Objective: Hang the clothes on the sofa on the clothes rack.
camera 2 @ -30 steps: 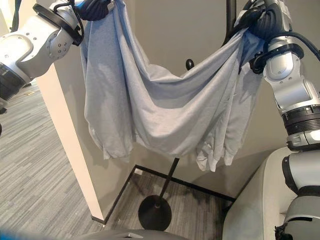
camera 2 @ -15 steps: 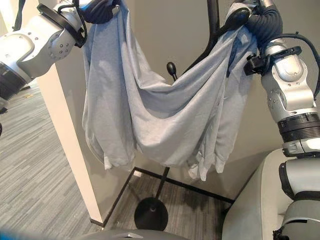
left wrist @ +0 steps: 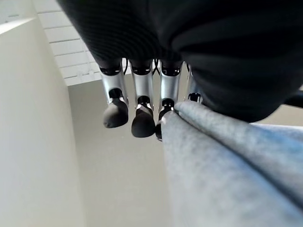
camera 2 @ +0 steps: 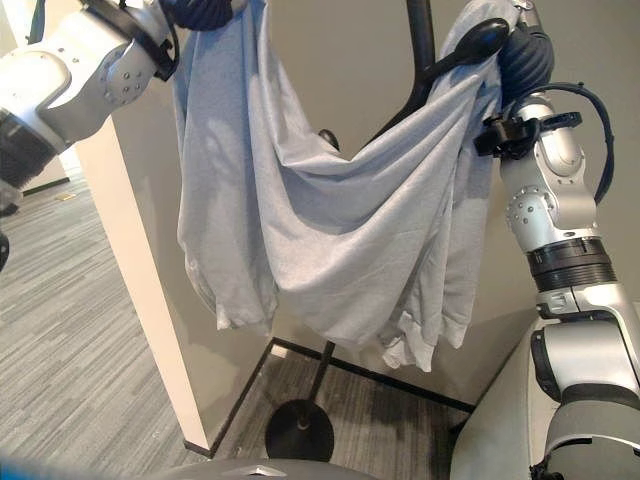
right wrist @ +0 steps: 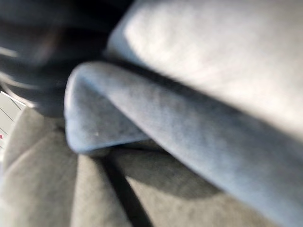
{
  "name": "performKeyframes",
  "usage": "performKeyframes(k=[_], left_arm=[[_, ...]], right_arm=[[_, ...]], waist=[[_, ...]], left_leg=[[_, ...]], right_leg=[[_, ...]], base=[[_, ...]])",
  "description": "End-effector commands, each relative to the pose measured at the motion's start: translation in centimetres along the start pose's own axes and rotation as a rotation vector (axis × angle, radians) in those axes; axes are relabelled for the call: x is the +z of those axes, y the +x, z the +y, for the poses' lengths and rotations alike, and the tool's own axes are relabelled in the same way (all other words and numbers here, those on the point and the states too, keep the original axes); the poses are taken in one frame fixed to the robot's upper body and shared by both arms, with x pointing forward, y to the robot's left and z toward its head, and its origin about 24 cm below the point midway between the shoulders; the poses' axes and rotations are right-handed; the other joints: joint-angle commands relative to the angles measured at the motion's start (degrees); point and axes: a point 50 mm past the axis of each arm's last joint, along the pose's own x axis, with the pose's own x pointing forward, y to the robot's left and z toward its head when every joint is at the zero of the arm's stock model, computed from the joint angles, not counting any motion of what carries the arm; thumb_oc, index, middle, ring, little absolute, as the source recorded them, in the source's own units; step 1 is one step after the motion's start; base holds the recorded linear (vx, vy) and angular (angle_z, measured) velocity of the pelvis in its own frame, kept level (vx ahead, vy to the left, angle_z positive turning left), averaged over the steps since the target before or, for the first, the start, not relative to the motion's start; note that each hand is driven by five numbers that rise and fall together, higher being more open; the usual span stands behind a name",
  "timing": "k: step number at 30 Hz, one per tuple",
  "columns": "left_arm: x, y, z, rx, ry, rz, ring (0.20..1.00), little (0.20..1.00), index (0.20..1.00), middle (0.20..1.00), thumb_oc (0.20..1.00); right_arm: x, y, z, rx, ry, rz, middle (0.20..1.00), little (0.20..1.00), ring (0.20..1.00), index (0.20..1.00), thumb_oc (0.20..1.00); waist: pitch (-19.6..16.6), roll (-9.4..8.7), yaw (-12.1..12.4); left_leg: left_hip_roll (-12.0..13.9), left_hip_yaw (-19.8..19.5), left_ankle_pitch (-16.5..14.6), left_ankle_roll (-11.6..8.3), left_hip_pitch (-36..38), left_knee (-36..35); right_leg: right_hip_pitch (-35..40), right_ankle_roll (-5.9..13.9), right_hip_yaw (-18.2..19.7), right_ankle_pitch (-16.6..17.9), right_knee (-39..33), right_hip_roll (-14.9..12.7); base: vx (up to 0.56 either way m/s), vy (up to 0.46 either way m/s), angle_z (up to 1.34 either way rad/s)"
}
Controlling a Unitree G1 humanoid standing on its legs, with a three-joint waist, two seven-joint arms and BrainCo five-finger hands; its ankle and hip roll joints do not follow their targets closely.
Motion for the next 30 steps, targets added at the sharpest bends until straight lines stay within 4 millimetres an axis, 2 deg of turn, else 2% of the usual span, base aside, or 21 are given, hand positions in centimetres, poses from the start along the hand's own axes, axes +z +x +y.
performKeyframes(k=[1, 9, 11, 12, 13, 16, 17, 19, 20, 22, 24, 30], left_arm=[[-2.8, 2.6, 7.4, 0.223, -0.009, 0.128, 0.200, 0.200, 0.200, 0.200, 0.200], [-1.4, 2.8, 5.5, 0.197, -0.042, 0.108, 0.200, 0.200, 0.200, 0.200, 0.200], [-0.6, 2.9, 4.7, 0.192, -0.072, 0.096, 0.200, 0.200, 0.200, 0.200, 0.200], [-0.6, 2.9, 4.7, 0.192, -0.073, 0.097, 0.200, 0.200, 0.200, 0.200, 0.200], [-0.1, 2.8, 3.9, 0.182, -0.094, 0.092, 0.200, 0.200, 0.200, 0.200, 0.200], [0.7, 2.7, 2.5, 0.163, -0.136, 0.085, 0.200, 0.200, 0.200, 0.200, 0.200], [0.7, 2.7, 2.5, 0.163, -0.136, 0.085, 0.200, 0.200, 0.200, 0.200, 0.200], [1.2, 2.6, 1.7, 0.151, -0.160, 0.082, 0.200, 0.200, 0.200, 0.200, 0.200], [1.2, 2.6, 1.7, 0.152, -0.160, 0.082, 0.200, 0.200, 0.200, 0.200, 0.200], [1.5, 2.5, 1.2, 0.144, -0.182, 0.078, 0.200, 0.200, 0.200, 0.200, 0.200], [1.5, 2.5, 1.0, 0.141, -0.192, 0.083, 0.200, 0.200, 0.200, 0.200, 0.200], [2.2, 2.4, 0.2, 0.134, -0.233, 0.080, 0.200, 0.200, 0.200, 0.200, 0.200]], right_arm=[[-9.7, -6.3, 1.7, 0.104, 0.074, 0.412, 0.200, 0.200, 0.200, 0.200, 0.200], [-7.0, -4.0, 1.9, 0.052, -0.031, 0.248, 0.200, 0.200, 0.200, 0.200, 0.200], [-4.7, -2.7, 1.9, 0.039, -0.123, 0.153, 0.200, 0.200, 0.200, 0.200, 0.200], [-4.8, -2.8, 1.9, 0.038, -0.124, 0.153, 0.200, 0.200, 0.200, 0.200, 0.200], [-3.3, -2.0, 1.8, 0.017, -0.191, 0.090, 0.200, 0.200, 0.200, 0.200, 0.200], [-1.6, -1.1, 1.5, -0.046, -0.250, 0.001, 0.200, 0.200, 0.200, 0.200, 0.200], [-1.6, -1.1, 1.6, -0.047, -0.252, 0.001, 0.200, 0.200, 0.200, 0.200, 0.200], [0.3, -0.2, 1.2, -0.125, -0.336, -0.082, 0.200, 0.200, 0.200, 0.200, 0.200], [0.2, -0.2, 1.2, -0.126, -0.338, -0.083, 0.200, 0.200, 0.200, 0.200, 0.200], [2.1, 0.8, 1.1, -0.172, -0.460, -0.149, 0.200, 0.200, 0.200, 0.200, 0.200], [2.6, 1.1, 1.0, -0.199, -0.494, -0.165, 0.200, 0.200, 0.200, 0.200, 0.200], [6.8, 2.9, 1.2, -0.271, -0.794, -0.290, 0.200, 0.200, 0.200, 0.200, 0.200]], waist=[[8.89, 4.57, 1.37], [9.11, 5.06, 0.80], [9.04, 5.16, 0.43], [9.02, 5.19, 0.46], [9.03, 5.14, 0.36], [8.84, 5.22, 0.38], [8.83, 5.24, 0.40], [8.58, 5.25, 0.49], [8.61, 5.27, 0.49], [8.40, 5.16, 0.73], [8.39, 5.25, 0.69], [8.17, 4.69, 1.23]], left_leg=[[1.31, -0.36, -4.71, -0.90, 2.38, 0.69], [1.24, 0.25, -4.95, -0.61, 3.00, 0.69], [1.23, 0.34, -5.06, -0.54, 3.04, 0.69], [1.24, 0.35, -5.07, -0.54, 3.05, 0.69], [1.23, 0.29, -4.99, -0.52, 3.00, 0.69], [1.26, 0.24, -5.00, -0.50, 3.08, 0.69], [1.27, 0.24, -5.01, -0.50, 3.09, 0.69], [1.26, 0.19, -5.11, -0.41, 3.19, 0.69], [1.27, 0.20, -5.12, -0.41, 3.20, 0.69], [1.29, 0.15, -5.19, -0.35, 3.35, 0.69], [1.32, 0.25, -5.27, -0.37, 3.47, 0.69], [1.30, 0.17, -5.45, -0.39, 3.90, 0.69]], right_leg=[[-3.10, 7.68, -2.59, -3.64, 1.01, -4.58], [-2.57, 7.63, -3.23, -3.69, 1.01, -4.72], [-2.63, 7.55, -3.15, -3.79, 1.01, -4.66], [-2.63, 7.55, -3.15, -3.79, 1.01, -4.65], [-2.68, 7.48, -3.09, -3.84, 1.01, -4.60], [-2.72, 7.32, -3.02, -4.01, 1.01, -4.50], [-2.71, 7.32, -3.02, -4.01, 1.01, -4.49], [-2.62, 7.19, -2.94, -4.16, 1.01, -4.40], [-2.61, 7.19, -2.93, -4.17, 1.01, -4.39], [-2.40, 7.11, -3.04, -4.32, 1.01, -4.41], [-2.30, 7.12, -3.13, -4.36, 1.01, -4.43], [-1.94, 7.15, -3.26, -4.50, 1.01, -4.40]], base=[[0.01, 0.016, 0.06], [0.02, 0.011, 0.06], [0.01, 0.006, 0.02], [0.00, 0.000, 0.00], [0.00, 0.000, 0.00], [0.00, -0.004, 0.01], [0.00, 0.000, 0.00], [0.01, -0.002, 0.02], [0.02, 0.002, 0.04], [0.02, 0.002, 0.06], [0.02, 0.004, 0.05], [0.01, -0.002, 0.02]])
